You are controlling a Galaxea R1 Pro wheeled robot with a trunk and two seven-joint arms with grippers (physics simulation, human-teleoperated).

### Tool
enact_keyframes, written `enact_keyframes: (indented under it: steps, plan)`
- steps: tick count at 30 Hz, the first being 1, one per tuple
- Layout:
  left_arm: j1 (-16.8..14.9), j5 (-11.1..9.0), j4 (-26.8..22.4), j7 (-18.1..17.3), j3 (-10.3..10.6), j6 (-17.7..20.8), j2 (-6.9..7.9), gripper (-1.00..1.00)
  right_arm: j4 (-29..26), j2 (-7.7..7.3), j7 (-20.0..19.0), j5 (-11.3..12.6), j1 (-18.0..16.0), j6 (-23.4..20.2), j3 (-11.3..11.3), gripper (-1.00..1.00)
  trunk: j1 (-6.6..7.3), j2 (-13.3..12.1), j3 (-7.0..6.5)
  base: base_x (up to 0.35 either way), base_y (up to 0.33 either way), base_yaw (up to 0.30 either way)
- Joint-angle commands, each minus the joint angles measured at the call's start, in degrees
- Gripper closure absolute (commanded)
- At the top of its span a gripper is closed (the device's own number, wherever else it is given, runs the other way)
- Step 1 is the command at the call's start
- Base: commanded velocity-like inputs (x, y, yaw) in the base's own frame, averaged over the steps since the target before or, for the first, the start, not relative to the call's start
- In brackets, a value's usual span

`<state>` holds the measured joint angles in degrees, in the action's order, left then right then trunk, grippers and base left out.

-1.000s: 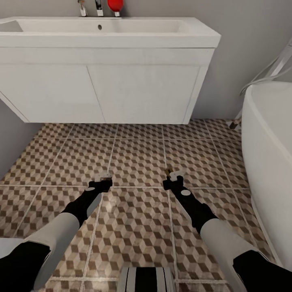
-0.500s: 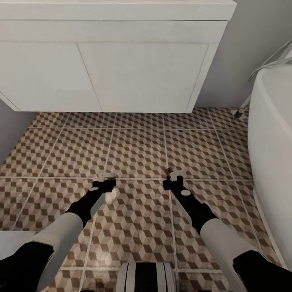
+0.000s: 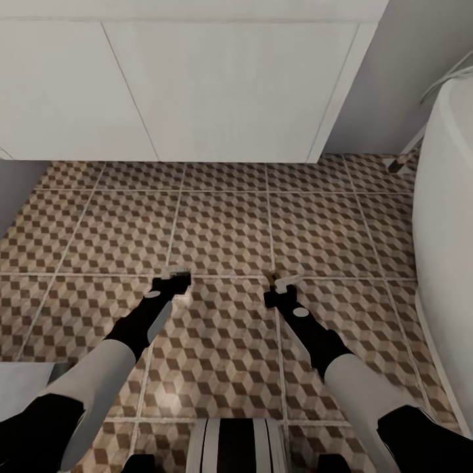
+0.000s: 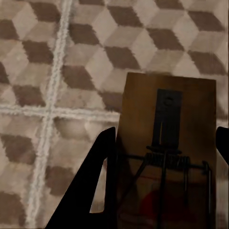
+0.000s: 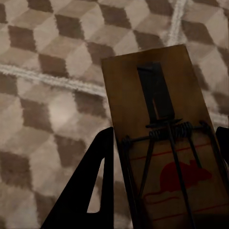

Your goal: Take the four mousetraps from the cabinet in the bathroom and place them on the bathroom floor. Make sure all four end up on the same floor surface, and ensure that at least two of them are either under or directly next to the same bathroom sink.

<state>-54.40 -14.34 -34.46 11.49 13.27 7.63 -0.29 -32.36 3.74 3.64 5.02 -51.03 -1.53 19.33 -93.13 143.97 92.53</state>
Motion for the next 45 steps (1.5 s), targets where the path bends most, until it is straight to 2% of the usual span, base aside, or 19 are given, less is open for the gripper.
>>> enact_keyframes:
  steps: [1, 3, 6, 11, 21, 28, 41, 45]
  plan:
    - [-0.01, -0.43, -2.99, 0.67, 0.42, 0.38, 0.19, 1.0, -0.07, -0.05, 0.23, 0.64, -0.03, -0.14, 0.37, 1.0, -0.01, 0.03, 0.35, 0.0, 0.0, 0.0]
    - [-0.03, -0.42, -6.58, 0.7, 0.43, 0.94, 0.35, 1.0, -0.07, -0.05, 0.23, 0.64, -0.03, -0.14, 0.38, 1.0, -0.06, 0.06, 0.97, 0.0, 0.0, 0.0]
    - [-0.03, -0.42, -9.5, 0.72, 0.48, 3.06, 0.49, 1.0, -0.07, -0.05, 0.23, 0.62, -0.03, -0.14, 0.37, 1.0, -0.14, 0.1, 1.9, 0.0, 0.0, 0.0]
    - [0.2, -0.48, -10.39, 0.72, 0.52, 4.33, 0.55, 1.0, -0.07, -0.05, 0.23, 0.66, -0.03, -0.14, 0.37, 1.0, -0.14, 0.1, 2.29, 0.0, 0.0, 0.0]
    - [0.42, -0.5, -6.11, 0.57, 0.57, 4.23, 0.56, 1.0, -0.07, -0.05, 0.23, 0.67, -0.03, -0.12, 0.36, 1.0, -0.14, 0.1, 3.04, 0.0, 0.0, 0.0]
    - [0.43, -0.44, -2.79, 0.55, 0.55, 4.05, 0.56, 1.0, -0.07, -0.05, 0.23, 0.68, -0.03, -0.08, 0.4, 1.0, -0.32, 0.19, 5.12, 0.0, 0.0, 0.0]
    - [0.43, -0.45, -2.48, 0.53, 0.58, 3.98, 0.56, 1.0, -0.07, -0.05, 0.23, 0.68, -0.03, -0.05, 0.41, 1.0, -0.66, 0.36, 8.93, 0.0, 0.0, 0.0]
    - [0.43, -0.48, -2.66, 0.48, 0.59, 3.98, 0.56, 1.0, -0.07, -0.05, 0.18, 0.69, -0.03, 0.12, 0.37, 1.0, -0.66, 0.36, 9.02, 0.0, 0.0, 0.0]
